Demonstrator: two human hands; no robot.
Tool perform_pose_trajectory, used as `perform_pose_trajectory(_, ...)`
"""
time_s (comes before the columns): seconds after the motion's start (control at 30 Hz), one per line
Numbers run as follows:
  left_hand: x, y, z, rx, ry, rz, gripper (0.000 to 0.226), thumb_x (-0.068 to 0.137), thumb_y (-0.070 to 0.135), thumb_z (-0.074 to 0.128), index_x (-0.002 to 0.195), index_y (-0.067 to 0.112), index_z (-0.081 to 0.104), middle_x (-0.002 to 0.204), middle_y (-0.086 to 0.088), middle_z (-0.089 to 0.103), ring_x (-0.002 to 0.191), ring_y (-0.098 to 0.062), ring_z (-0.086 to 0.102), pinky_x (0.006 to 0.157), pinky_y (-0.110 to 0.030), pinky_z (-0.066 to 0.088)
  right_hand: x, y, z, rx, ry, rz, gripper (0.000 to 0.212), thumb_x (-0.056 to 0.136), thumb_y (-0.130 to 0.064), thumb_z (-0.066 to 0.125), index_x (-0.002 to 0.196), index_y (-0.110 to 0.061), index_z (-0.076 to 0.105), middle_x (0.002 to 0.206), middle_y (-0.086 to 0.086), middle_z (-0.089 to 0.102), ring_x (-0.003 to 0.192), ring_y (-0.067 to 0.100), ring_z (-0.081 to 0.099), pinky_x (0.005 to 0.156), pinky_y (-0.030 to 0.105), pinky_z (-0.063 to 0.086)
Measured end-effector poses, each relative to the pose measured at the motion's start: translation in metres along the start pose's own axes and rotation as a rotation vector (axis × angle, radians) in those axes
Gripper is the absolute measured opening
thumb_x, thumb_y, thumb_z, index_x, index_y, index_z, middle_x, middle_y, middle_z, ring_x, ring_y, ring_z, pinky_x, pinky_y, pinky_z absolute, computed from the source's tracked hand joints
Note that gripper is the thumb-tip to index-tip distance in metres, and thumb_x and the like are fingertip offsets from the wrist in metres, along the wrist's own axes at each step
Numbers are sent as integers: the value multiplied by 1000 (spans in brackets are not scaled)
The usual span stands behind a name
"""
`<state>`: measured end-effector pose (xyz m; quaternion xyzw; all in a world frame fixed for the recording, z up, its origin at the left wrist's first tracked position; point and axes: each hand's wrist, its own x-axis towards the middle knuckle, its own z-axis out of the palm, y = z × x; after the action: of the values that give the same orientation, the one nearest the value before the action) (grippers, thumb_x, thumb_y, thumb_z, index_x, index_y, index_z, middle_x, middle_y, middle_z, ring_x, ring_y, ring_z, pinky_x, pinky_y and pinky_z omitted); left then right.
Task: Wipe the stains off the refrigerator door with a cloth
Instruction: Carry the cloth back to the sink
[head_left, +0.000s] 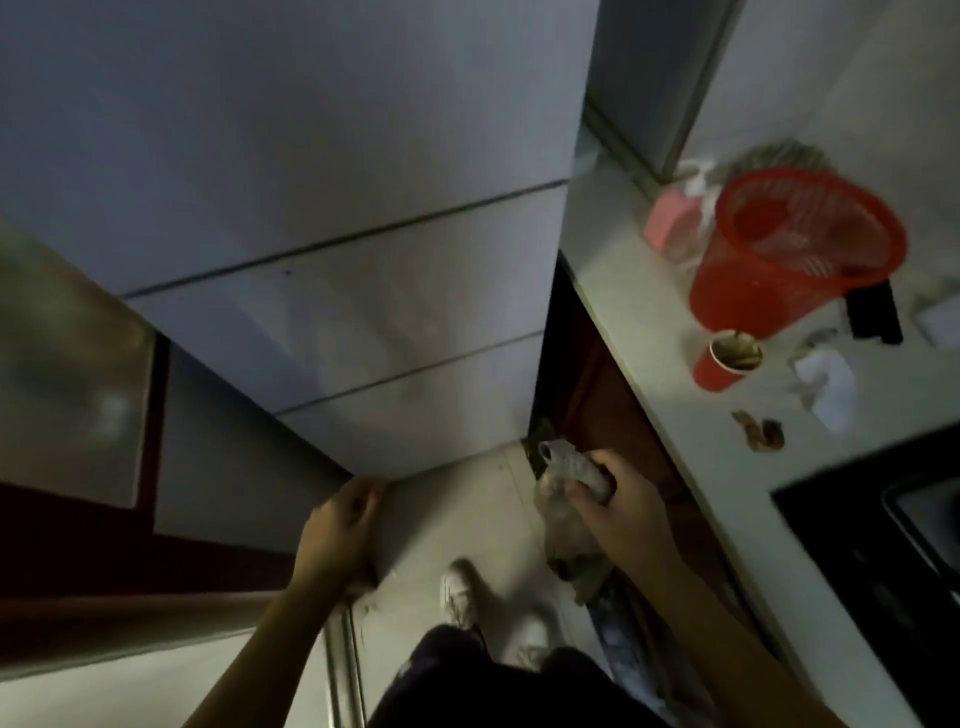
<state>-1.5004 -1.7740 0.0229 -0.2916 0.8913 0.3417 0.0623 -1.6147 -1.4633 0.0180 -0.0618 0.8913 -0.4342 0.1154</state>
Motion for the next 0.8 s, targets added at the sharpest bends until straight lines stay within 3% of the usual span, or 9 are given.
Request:
perform_pose_trajectory(0.13,-4,-7,26,6,-195,-84,31,99,45,51,108,21,68,101,-11,75,93,-34,71,75,-31,46,-48,38,2,-46,-33,220,13,96,-35,59,98,-45,53,85,-16,58,83,11,60,70,17,41)
perform_pose_trajectory(0.23,6,-7,39,80,-336,-63,38,93,47,48,99,14,67,92,-15,72,93,-38,68,75,-36,46,-78,44,-3,-24,-16,361,19,92,-24,67,101,-36,57,91,-8,64,89,19,61,81,34,48)
perform_pose_trajectory(0.3,19,-14,46,116,-425,-31,22,98,38,54,100,20,67,96,-13,73,96,-37,69,79,-36,48,-96,44,-4,-9,60,425,20,89,-23,71,101,-33,59,92,-9,67,89,17,63,80,34,47)
perform_pose_trajectory(0.37,30,-16,49,112,-524,28,20,91,47,52,94,31,63,97,-5,71,100,-32,69,88,-39,52,-114,43,3,-10,129,494,23,85,-24,74,101,-34,60,92,-12,66,87,14,63,76,31,44)
perform_pose_trajectory(0.43,44,-14,51,172,-629,69,11,97,42,52,100,34,58,98,4,65,104,-25,64,97,-38,52,-134,41,16,18,215,603,24,84,-25,76,100,-32,59,92,-11,67,86,16,63,74,32,45)
perform_pose_trajectory(0.5,56,-11,55,145,-667,113,15,101,39,49,98,28,57,90,4,64,93,-17,58,87,-31,52,-154,37,32,46,319,693,25,83,-22,77,97,-30,58,89,-8,67,84,20,64,71,35,47)
perform_pose_trajectory(0.57,72,-10,60,199,-751,168,45,83,57,49,87,13,55,83,-12,63,79,-18,55,74,-30,48,-174,34,49,74,401,755,26,83,-19,77,98,-28,58,88,-6,65,83,21,63,69,34,43)
perform_pose_trajectory(0.67,84,-6,69,371,-857,217,37,87,47,52,82,10,60,90,-15,65,82,-28,60,78,-33,42,-208,28,69,114,505,856,27,83,-19,77,100,-28,58,89,-8,63,81,19,58,69,32,39)
perform_pose_trajectory(0.8,90,16,86,471,-920,289,39,80,48,43,83,17,65,88,-6,70,87,-32,67,81,-40,50,-259,15,87,213,711,1001,21,81,-22,75,93,-27,58,83,-11,67,74,11,61,65,31,40)
